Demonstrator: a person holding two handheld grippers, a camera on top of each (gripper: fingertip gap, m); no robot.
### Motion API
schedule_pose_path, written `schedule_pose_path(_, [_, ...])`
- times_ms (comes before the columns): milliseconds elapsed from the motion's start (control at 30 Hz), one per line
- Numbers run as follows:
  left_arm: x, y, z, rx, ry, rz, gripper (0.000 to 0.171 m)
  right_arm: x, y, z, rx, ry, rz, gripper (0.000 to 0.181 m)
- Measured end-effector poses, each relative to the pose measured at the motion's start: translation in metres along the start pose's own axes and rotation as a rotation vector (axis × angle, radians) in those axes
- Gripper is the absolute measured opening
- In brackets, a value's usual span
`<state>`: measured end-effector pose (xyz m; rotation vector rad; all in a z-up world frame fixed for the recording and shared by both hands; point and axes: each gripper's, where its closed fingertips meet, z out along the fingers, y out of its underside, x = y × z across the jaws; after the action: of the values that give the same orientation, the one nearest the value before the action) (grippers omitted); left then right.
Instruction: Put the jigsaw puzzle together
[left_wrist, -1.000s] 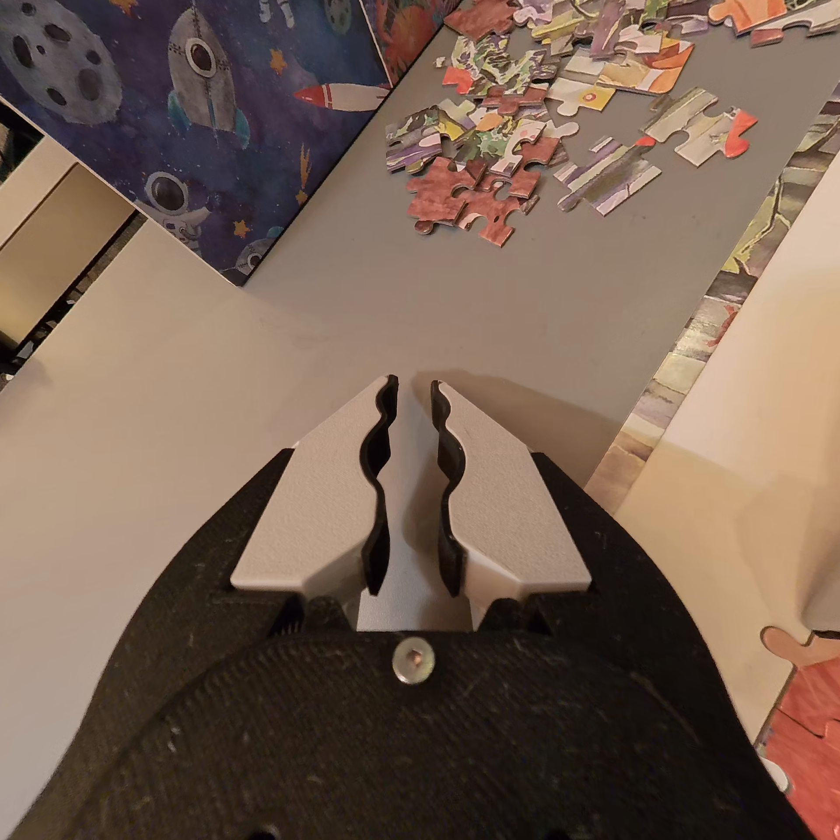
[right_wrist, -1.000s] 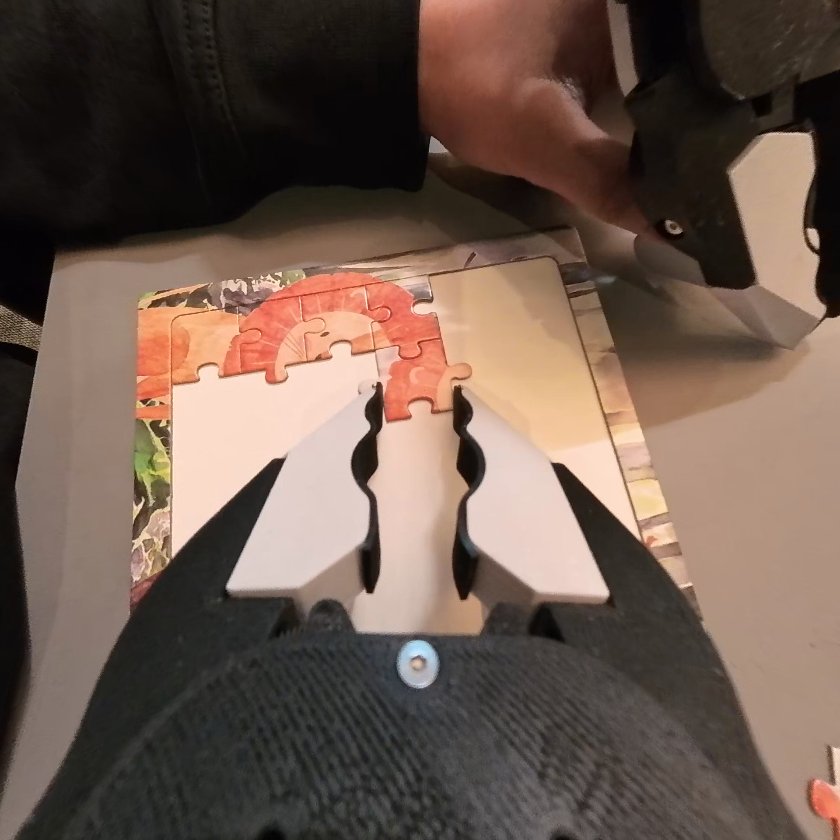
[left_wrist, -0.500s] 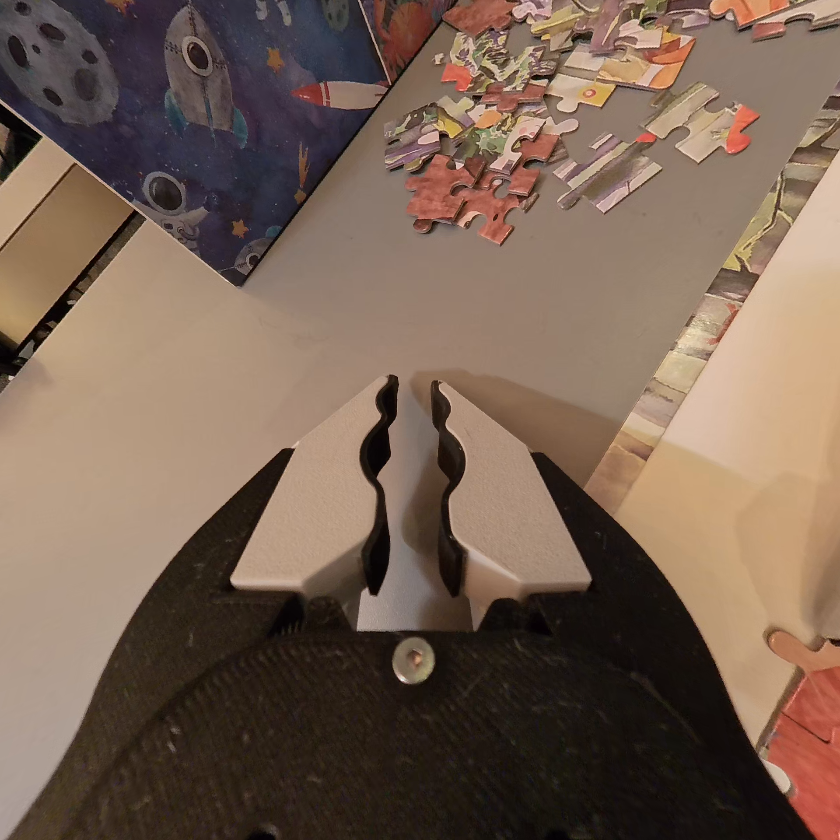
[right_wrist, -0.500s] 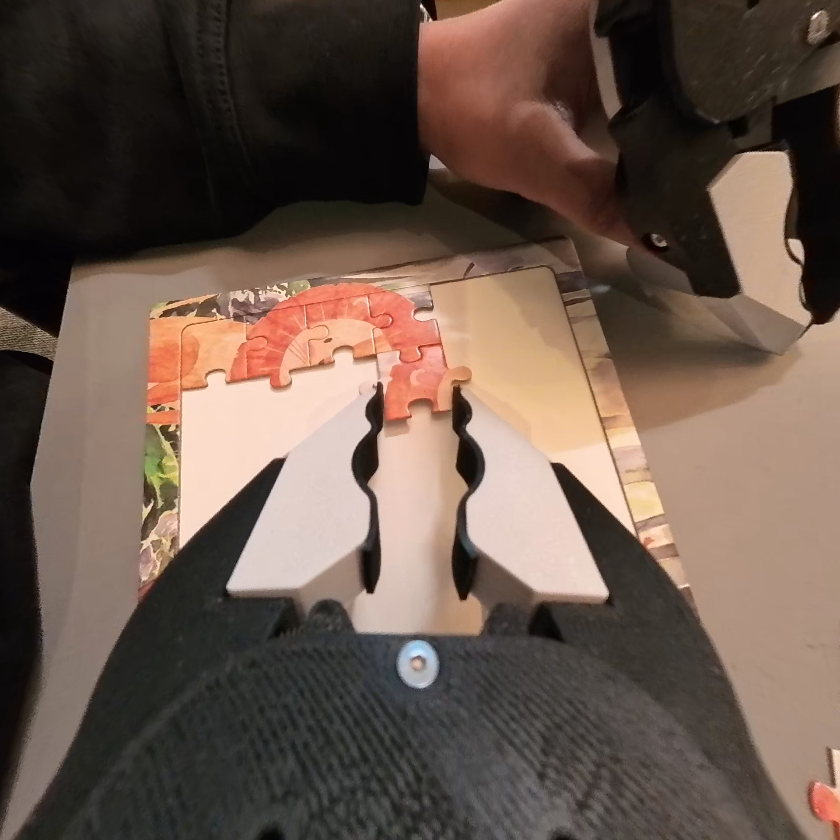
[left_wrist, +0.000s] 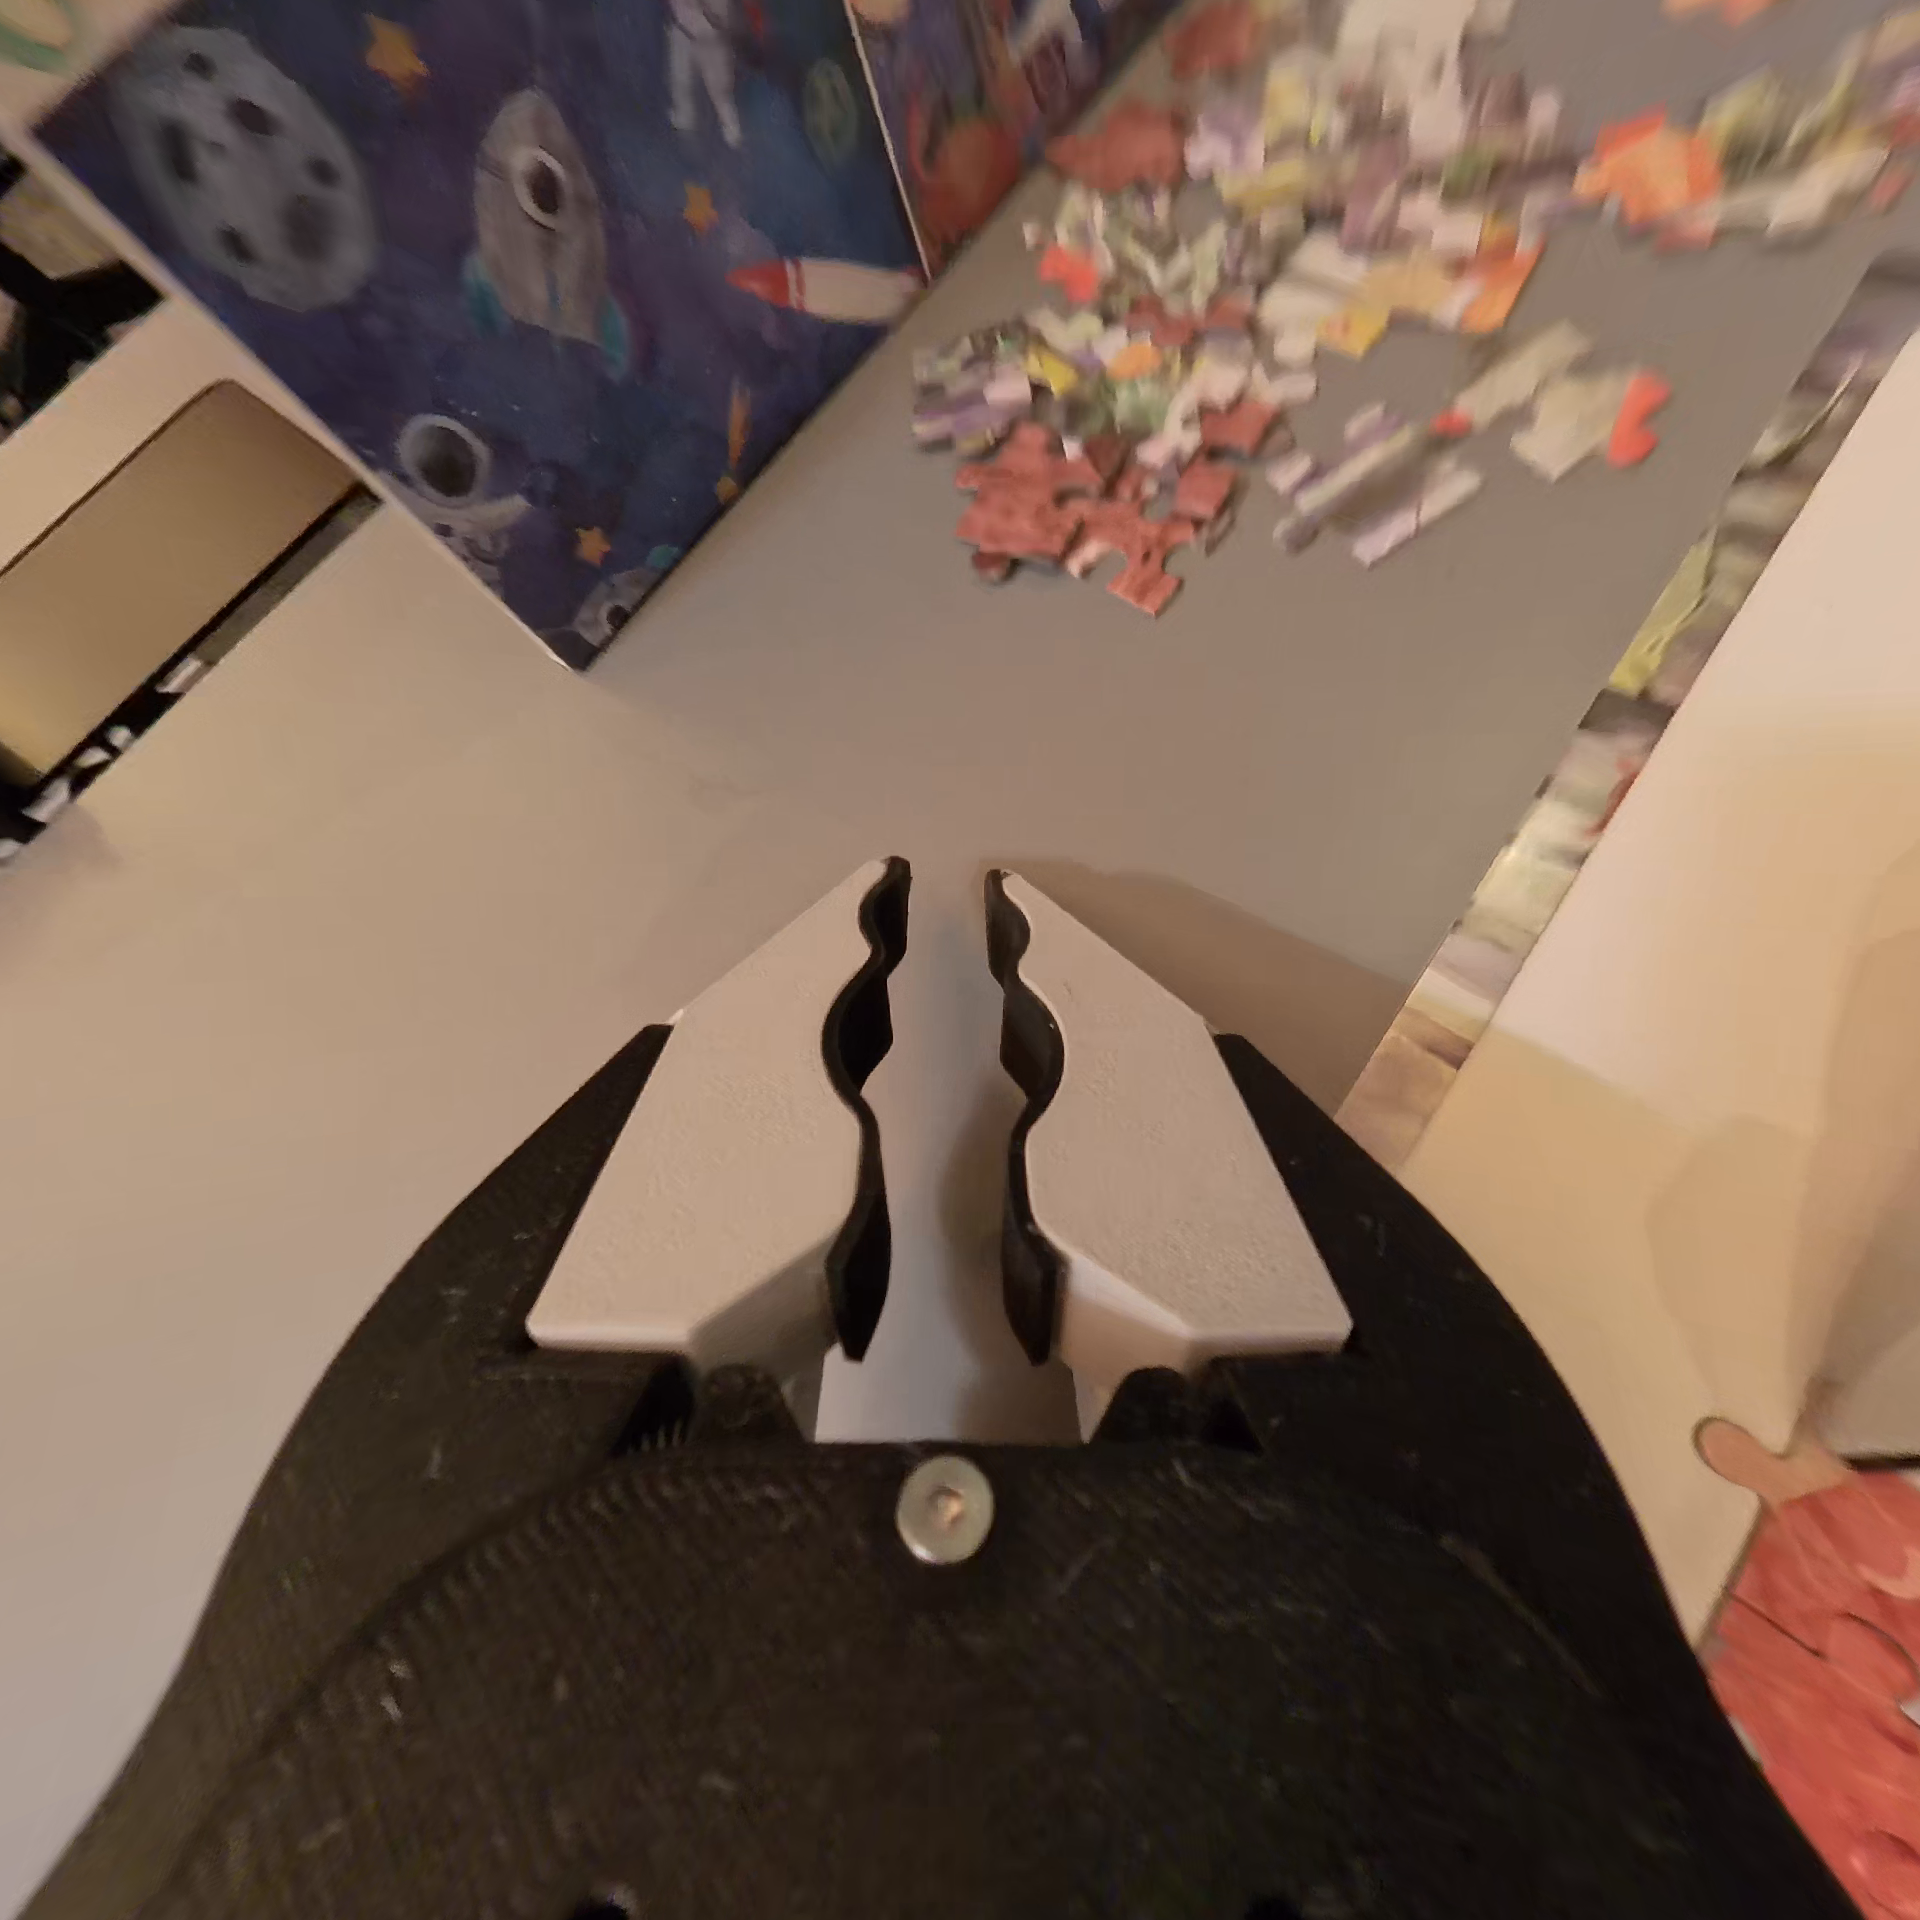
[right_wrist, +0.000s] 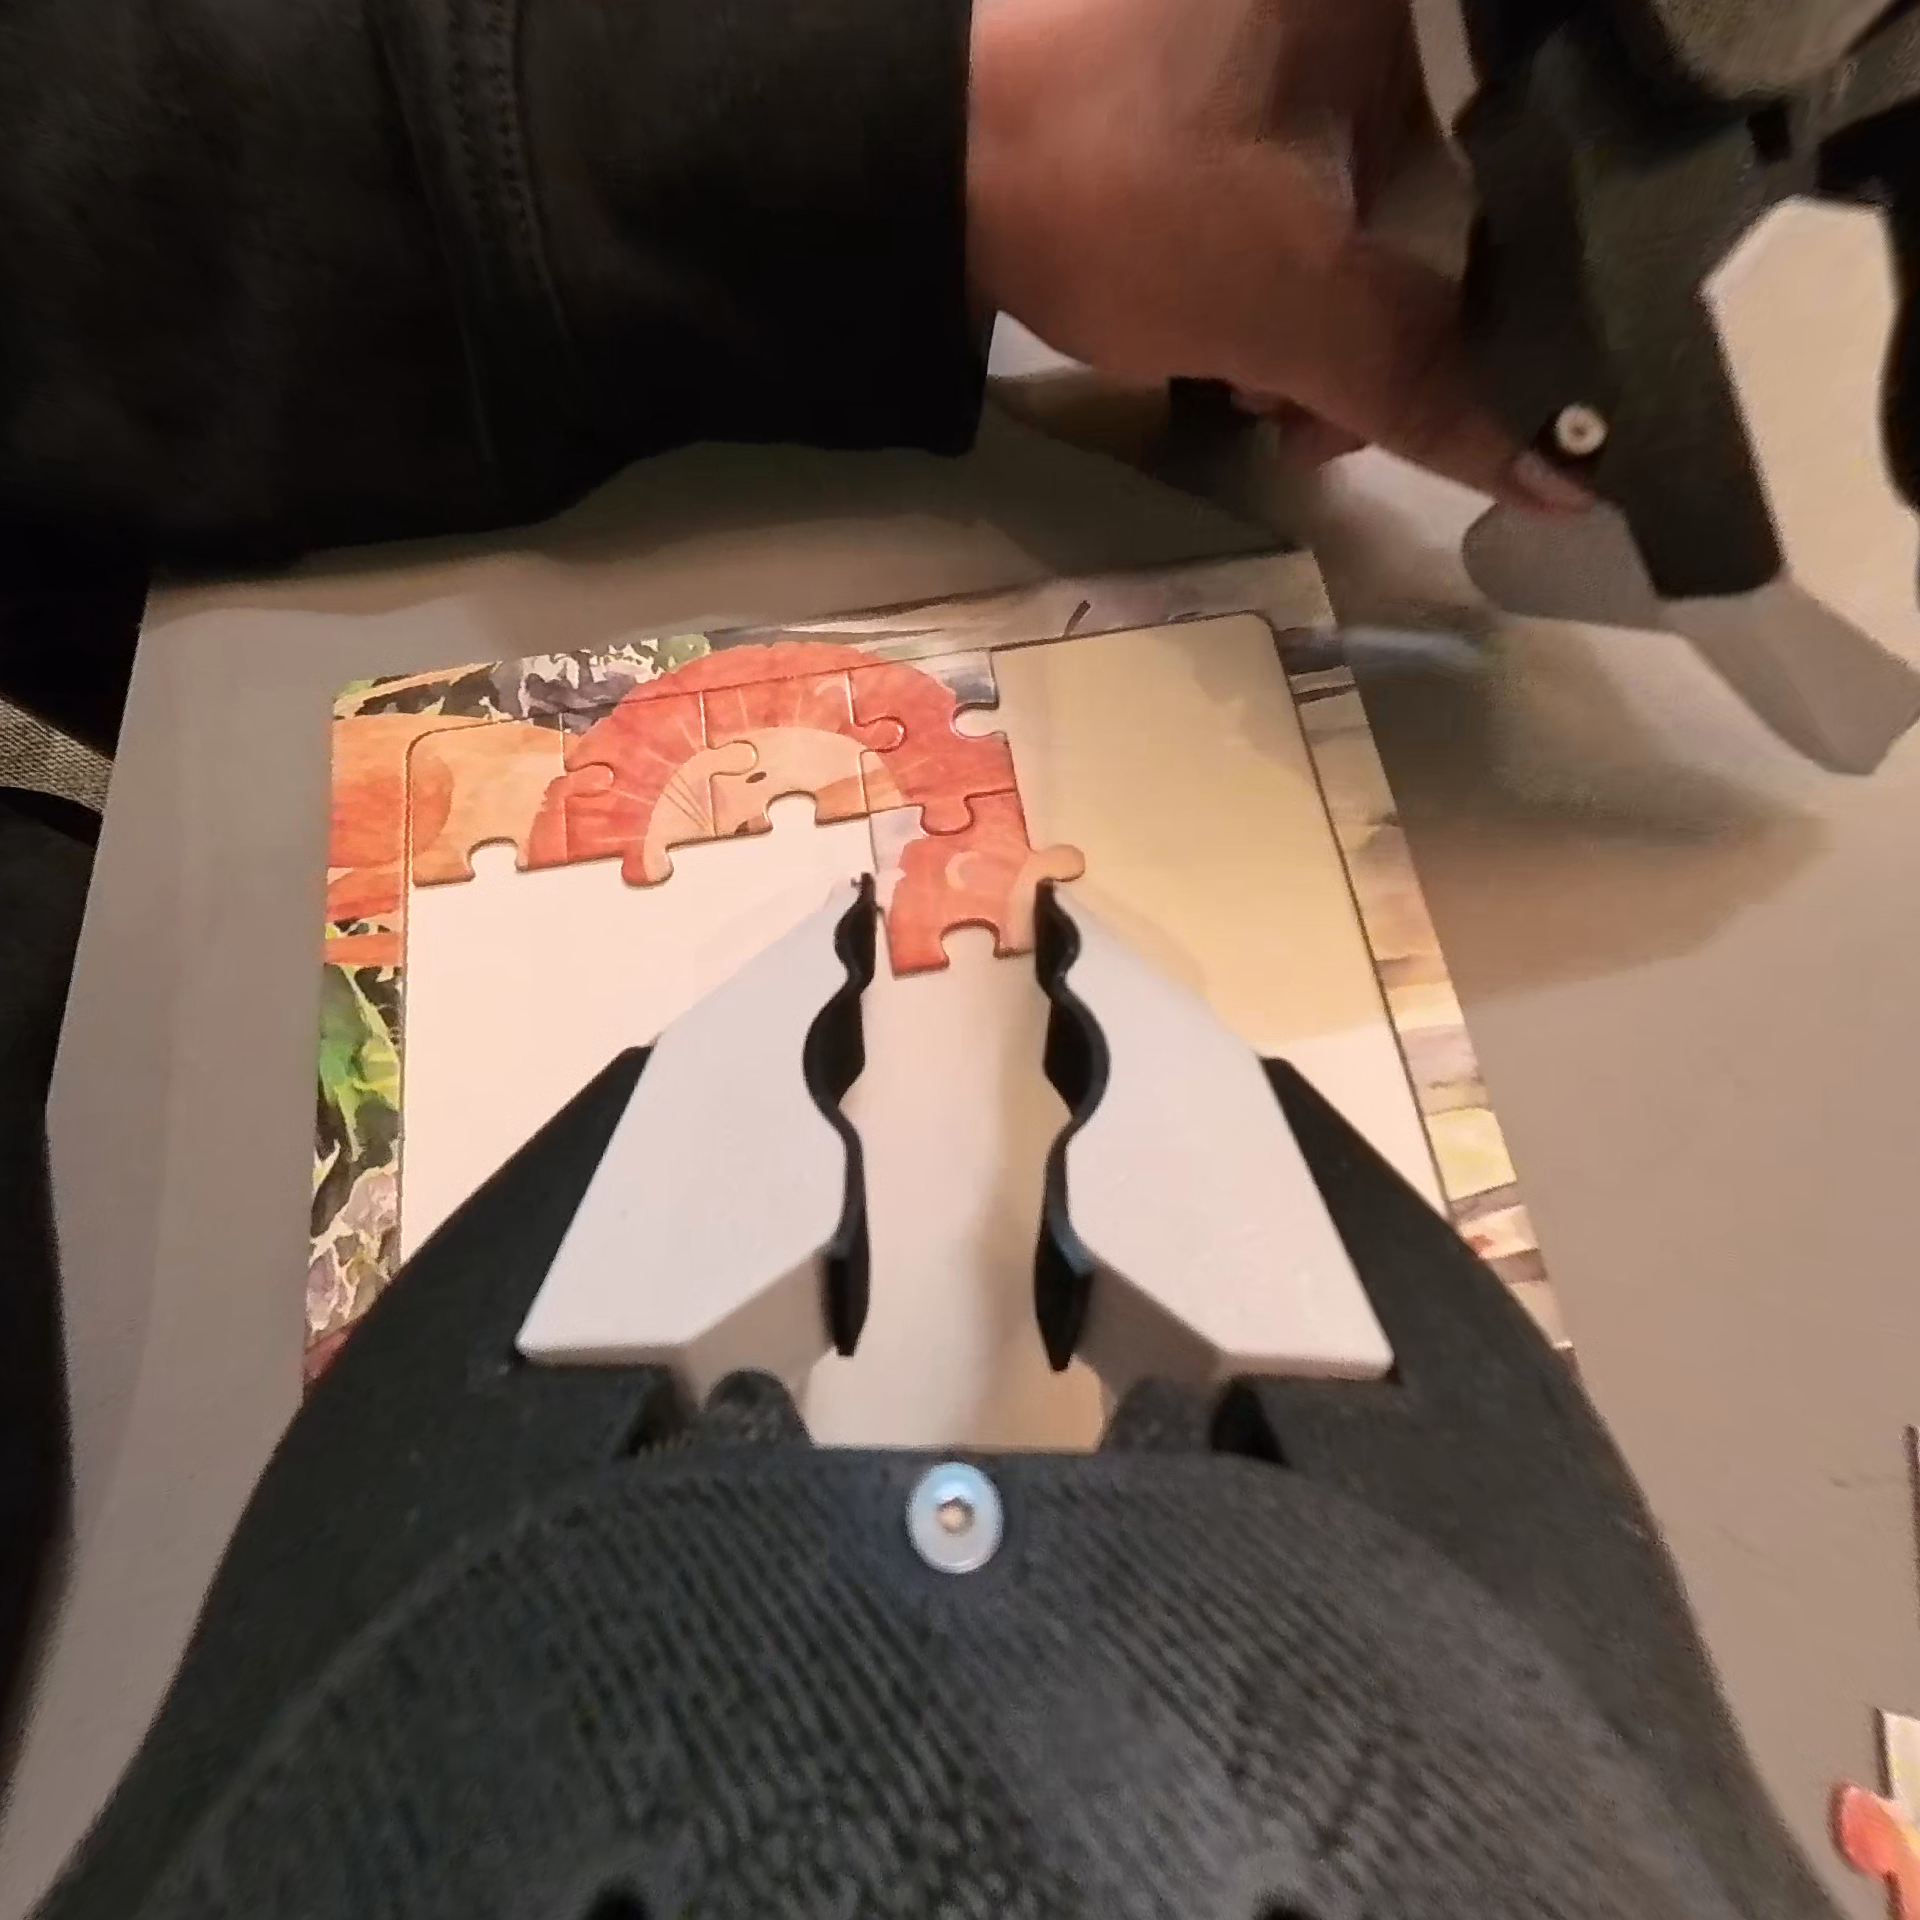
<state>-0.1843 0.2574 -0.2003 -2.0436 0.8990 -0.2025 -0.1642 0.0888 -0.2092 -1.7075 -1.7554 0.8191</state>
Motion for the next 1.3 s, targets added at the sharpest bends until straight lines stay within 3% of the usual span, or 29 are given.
schedule_pose_path(200, [0.006,-0.011,-0.033,0.046,0.108,-0.109,0.009,0.001,-0.002,-0.001,0.025,-0.007,0.0,0.048])
schedule_pose_path(367, [0.063,0.003,-0.095,0.09,0.298,-0.181,0.0,0.003,0.002,0.004,-0.003,-0.002,-0.004,0.053])
schedule_pose_path(500, [0.103,0.032,-0.127,0.014,0.368,-0.292,0.0,0.002,0.001,0.007,-0.013,0.008,-0.032,0.053])
schedule_pose_path(600, [0.106,0.054,-0.125,-0.067,0.264,-0.287,0.0,-0.001,0.001,0.007,-0.011,-0.002,-0.046,0.047])
schedule_pose_path(667, [0.113,0.06,-0.119,-0.084,0.27,-0.309,0.0,-0.005,0.0,0.007,-0.01,-0.013,-0.064,0.04])
schedule_pose_path(800, [0.115,0.073,-0.108,-0.125,0.249,-0.333,0.0,-0.009,0.001,0.007,0.003,-0.042,-0.05,0.048])
schedule_pose_path(1300, [0.117,0.076,-0.109,-0.088,0.23,-0.366,0.0,-0.006,0.0,0.007,-0.007,-0.021,-0.047,0.038])
